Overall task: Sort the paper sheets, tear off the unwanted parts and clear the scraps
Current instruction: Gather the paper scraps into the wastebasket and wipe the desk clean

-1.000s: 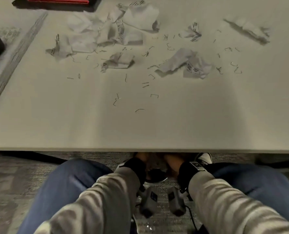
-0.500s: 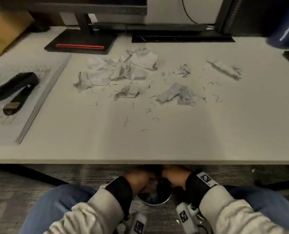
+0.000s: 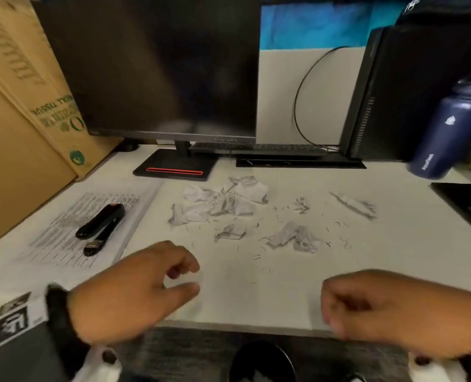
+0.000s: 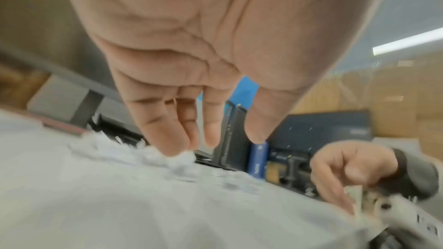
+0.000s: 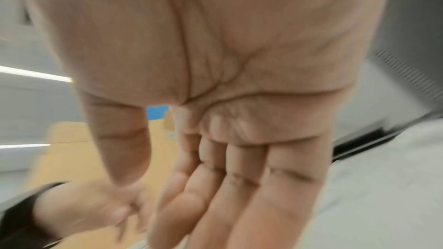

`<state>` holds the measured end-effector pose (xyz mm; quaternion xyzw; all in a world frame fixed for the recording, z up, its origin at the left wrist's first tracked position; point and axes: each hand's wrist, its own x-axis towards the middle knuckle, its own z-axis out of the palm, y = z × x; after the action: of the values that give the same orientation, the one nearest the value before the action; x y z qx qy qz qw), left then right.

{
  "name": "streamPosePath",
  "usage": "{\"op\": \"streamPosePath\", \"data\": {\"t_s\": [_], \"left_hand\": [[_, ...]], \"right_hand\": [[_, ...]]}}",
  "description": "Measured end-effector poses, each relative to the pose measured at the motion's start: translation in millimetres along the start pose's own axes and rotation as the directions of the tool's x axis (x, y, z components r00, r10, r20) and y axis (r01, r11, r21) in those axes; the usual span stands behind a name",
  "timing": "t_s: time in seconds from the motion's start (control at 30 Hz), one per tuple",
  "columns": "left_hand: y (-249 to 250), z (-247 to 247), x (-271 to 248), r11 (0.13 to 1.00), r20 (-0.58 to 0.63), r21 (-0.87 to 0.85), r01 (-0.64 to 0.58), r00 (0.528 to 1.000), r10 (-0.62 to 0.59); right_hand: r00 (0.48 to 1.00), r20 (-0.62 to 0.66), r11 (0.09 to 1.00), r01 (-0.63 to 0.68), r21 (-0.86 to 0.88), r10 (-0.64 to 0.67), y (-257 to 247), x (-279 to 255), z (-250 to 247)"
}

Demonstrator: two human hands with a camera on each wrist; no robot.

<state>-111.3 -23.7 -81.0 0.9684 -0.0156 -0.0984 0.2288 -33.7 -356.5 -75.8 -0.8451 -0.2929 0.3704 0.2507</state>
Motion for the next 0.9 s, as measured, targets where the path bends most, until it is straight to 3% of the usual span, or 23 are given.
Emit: {"op": "streamPosePath", "data": {"t_s": [0.03,0.07,0.13,0.2,0.27,0.37,0.43,0.53,0.7,0.8,0.9], "left_hand": [[-8.1,-8.9,16.4,0.995,-0.063,0.098,0.006,0.998,0.000],[-14.8,-16.4,33.2,0.984,-0.109,0.175,0.013,0.994,0.006],[-25.5,-29.2,69.8,0.956,-0.178,0.293,0.024,0.984,0.030],[-25.6,-39.7,107.0,0.922,-0.151,0.388,0.012,0.987,0.051],[-23.3,-43.2,137.2,0.905,-0.082,0.425,-0.025,0.994,0.066],[-28.5,-40.1,171.4,0.918,-0.013,0.388,0.075,0.997,-0.076],[-33.2,-36.3,185.0,0.924,0.003,0.351,0.152,0.986,-0.164],[-37.9,-28.6,196.0,0.909,0.036,0.391,0.142,0.985,-0.169],[-34.6,-18.0,197.2,0.869,-0.014,0.463,0.175,0.982,-0.190],[-29.2,-23.7,193.1,0.877,-0.018,0.456,0.152,0.987,-0.161],[-31.6,-31.1,189.2,0.901,-0.084,0.416,0.120,0.992,-0.094]], "right_hand": [[0.987,-0.160,0.999,0.020,0.044,-0.013,14.1,0.4,-21.0],[0.940,-0.340,0.999,-0.004,0.037,0.016,29.2,2.9,-43.6],[0.787,-0.607,0.990,-0.143,0.002,0.115,63.1,18.5,-84.7],[0.673,-0.714,0.946,-0.322,-0.046,0.195,94.6,39.3,-114.4],[0.625,-0.730,0.886,-0.460,-0.059,0.276,113.7,56.4,-131.5],[0.612,-0.736,0.859,-0.506,-0.084,0.289,118.9,76.8,-139.6],[0.639,-0.722,0.871,-0.480,-0.105,0.265,118.2,88.6,-139.5],[0.690,-0.662,0.852,-0.504,-0.146,0.295,120.0,101.3,-140.3],[0.708,-0.648,0.796,-0.549,-0.255,0.281,124.1,108.8,-141.5],[0.687,-0.687,0.807,-0.532,-0.255,0.236,123.2,109.7,-141.7],[0.619,-0.766,0.845,-0.493,-0.208,0.172,122.0,108.6,-143.8]]}}
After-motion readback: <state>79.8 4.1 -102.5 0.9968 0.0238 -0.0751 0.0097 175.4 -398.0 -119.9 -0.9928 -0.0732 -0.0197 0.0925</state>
